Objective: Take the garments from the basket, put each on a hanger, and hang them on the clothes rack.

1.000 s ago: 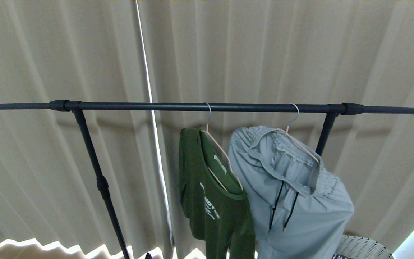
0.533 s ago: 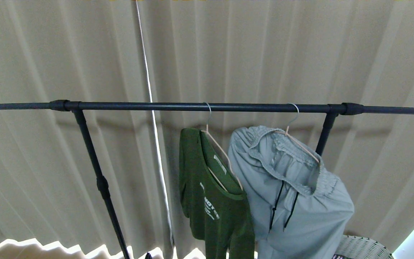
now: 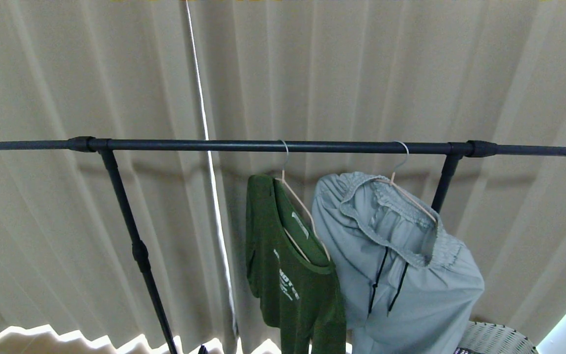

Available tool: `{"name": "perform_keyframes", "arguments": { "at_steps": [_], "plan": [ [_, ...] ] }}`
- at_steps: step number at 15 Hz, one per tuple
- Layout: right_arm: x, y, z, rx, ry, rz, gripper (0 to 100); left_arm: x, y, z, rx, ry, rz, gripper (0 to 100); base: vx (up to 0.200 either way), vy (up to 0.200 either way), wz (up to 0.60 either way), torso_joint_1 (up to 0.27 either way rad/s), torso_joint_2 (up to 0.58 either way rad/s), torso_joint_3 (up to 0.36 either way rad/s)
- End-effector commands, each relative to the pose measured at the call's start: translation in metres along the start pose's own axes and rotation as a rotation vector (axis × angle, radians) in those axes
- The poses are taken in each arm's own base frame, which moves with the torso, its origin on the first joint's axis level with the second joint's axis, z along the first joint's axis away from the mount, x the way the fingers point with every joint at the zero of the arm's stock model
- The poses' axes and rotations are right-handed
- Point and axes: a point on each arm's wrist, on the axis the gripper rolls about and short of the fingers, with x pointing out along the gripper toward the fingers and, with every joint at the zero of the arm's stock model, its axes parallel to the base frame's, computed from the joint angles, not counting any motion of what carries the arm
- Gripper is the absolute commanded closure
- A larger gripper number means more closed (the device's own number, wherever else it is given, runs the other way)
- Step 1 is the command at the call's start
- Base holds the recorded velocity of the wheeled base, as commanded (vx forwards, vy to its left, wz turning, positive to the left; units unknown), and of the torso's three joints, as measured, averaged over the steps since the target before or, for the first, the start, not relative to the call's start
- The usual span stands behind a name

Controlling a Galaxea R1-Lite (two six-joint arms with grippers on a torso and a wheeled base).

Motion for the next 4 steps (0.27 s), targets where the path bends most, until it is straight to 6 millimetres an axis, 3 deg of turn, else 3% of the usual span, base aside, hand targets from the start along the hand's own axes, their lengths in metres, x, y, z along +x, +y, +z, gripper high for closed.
{"name": "perform_keyframes", "arguments": {
  "at_steps": [1, 4],
  "plan": [
    [0.0001, 0.0, 0.0, 0.0, 0.002, 0.0, 0, -0.0001, 0.0, 0.0, 0.0, -0.001, 0.001, 0, 0.0, 0.0, 0.0, 0.0, 0.0, 0.0],
    [0.0001, 0.0, 0.0, 0.002, 0.002, -0.001, 0, 0.0, 0.0, 0.0, 0.0, 0.0, 0.001, 0, 0.0, 0.0, 0.0, 0.0, 0.0, 0.0]
  ]
}}
